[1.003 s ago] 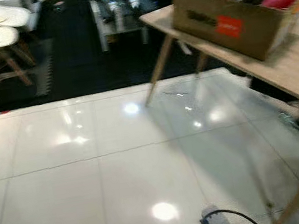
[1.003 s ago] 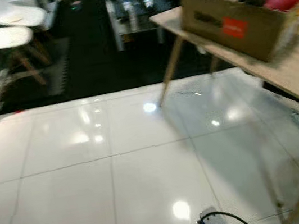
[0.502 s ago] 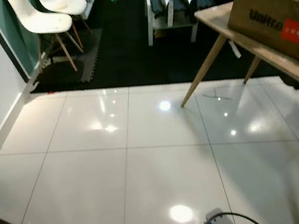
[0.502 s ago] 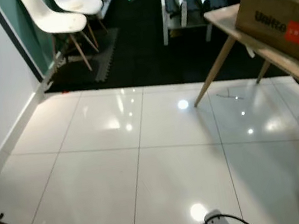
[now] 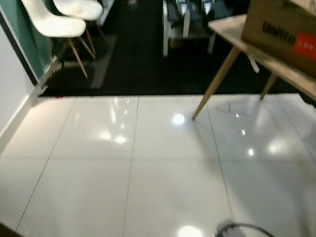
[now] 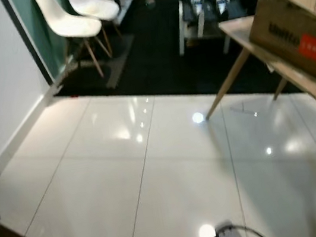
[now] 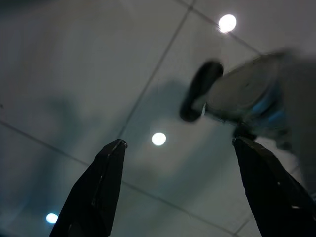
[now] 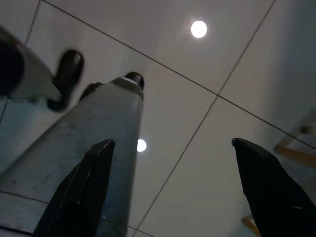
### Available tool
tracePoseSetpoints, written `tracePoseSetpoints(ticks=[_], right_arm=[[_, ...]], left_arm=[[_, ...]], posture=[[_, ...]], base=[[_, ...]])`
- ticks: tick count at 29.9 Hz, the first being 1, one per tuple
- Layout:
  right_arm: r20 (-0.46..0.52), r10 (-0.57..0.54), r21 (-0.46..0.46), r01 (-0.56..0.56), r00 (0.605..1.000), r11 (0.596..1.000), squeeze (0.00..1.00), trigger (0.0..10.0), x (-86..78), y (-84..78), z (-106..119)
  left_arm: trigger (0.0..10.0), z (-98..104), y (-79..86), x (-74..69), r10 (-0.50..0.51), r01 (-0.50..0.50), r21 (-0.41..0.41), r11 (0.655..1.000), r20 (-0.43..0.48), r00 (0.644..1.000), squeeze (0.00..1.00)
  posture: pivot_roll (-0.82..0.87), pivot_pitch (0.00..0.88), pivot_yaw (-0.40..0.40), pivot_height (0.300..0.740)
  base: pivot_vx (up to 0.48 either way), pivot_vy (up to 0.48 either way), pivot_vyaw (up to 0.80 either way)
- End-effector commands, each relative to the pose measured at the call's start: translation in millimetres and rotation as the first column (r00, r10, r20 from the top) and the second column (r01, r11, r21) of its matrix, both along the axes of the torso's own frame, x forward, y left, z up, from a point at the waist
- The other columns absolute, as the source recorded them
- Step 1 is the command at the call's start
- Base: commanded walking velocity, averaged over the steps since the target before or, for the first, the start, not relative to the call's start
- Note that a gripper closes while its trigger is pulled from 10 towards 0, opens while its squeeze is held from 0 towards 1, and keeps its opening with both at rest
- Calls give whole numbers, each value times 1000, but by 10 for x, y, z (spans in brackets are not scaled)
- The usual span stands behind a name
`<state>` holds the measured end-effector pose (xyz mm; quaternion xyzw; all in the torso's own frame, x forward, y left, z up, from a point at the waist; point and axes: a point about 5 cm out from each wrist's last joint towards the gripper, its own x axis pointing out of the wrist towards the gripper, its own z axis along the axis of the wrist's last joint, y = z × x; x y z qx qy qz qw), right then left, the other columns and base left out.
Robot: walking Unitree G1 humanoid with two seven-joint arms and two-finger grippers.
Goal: Picking trash to rubbish bin
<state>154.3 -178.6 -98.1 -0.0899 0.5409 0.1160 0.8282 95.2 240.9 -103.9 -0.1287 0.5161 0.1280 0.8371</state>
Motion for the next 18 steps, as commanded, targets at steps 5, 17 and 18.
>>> tracePoseSetpoints(ticks=[5,17,18], right_arm=[[-67,11,12,-10,998,1000,0,10000,-144,35,-58],[-78,54,41,-51,995,998,0,10000,-150,96,-61],[-78,56,37,-53,995,998,0,10000,-153,97,-63]], left_arm=[[10000,10,-19,59,-7,7,-1,1000,14,1000,0],[10000,15,-13,77,15,-15,4,1000,20,1000,0],[10000,15,-13,80,16,-16,4,1000,21,1000,0]], posture=[[163,101,-35,740],[164,100,-35,740],[164,100,-35,740]], base=[[0,-421,81],[0,0,800],[0,0,800]])
